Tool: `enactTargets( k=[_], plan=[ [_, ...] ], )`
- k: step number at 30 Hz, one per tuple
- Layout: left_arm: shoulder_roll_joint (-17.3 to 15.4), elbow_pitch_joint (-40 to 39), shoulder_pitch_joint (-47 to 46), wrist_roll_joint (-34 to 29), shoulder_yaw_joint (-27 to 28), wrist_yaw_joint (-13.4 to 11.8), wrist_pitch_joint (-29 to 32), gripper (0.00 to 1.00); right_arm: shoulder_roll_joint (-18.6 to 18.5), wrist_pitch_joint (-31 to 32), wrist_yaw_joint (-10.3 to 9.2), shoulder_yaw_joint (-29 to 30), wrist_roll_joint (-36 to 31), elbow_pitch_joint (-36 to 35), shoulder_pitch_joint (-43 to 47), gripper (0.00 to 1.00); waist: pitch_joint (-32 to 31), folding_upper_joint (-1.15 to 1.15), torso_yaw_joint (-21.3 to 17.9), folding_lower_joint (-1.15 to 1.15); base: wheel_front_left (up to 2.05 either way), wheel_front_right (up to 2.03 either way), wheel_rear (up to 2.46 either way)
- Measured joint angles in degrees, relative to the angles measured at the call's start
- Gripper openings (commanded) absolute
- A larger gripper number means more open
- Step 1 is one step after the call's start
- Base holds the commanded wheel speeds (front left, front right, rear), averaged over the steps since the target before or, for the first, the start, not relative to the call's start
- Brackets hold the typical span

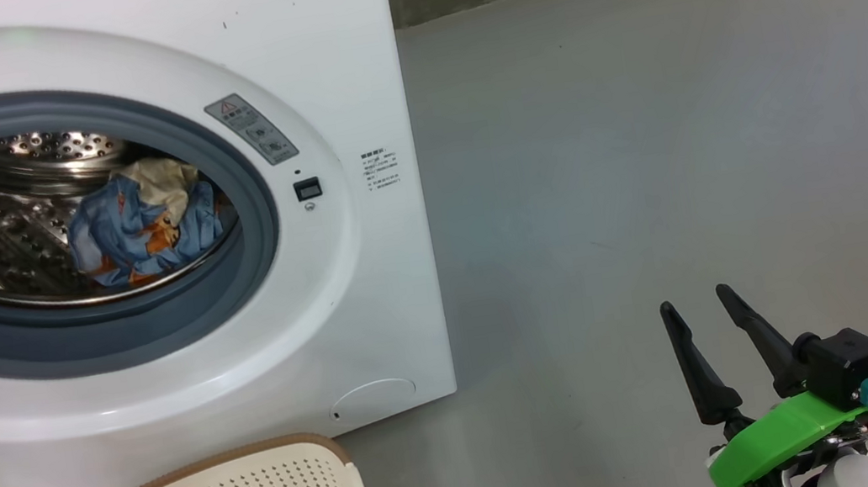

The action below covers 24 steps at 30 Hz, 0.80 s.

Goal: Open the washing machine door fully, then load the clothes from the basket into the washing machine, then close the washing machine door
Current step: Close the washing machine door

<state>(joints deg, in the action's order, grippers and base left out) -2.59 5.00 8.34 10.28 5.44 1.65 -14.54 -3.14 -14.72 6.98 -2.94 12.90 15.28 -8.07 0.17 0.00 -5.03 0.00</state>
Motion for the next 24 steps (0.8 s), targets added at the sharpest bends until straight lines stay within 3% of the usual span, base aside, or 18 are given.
enactTargets(
  k=[8, 24],
  plan=[
    [0.01, -0.05, -0.03, -0.04, 0.05, -0.91, 0.0, 1.0, 0.02, 0.0, 0.0, 0.03, 0.37, -0.07, 0.0, 1.0, 0.25, 0.0, -0.23, 0.0, -1.1, 1.1, 0.0],
    [0.24, -1.32, -0.15, -0.08, 0.31, -0.97, 0.0, 1.0, 0.02, 0.0, 0.0, 0.34, 0.37, -0.3, 0.01, 1.0, 0.55, 0.0, 0.25, 0.0, -1.71, 1.71, 0.0]
  ],
)
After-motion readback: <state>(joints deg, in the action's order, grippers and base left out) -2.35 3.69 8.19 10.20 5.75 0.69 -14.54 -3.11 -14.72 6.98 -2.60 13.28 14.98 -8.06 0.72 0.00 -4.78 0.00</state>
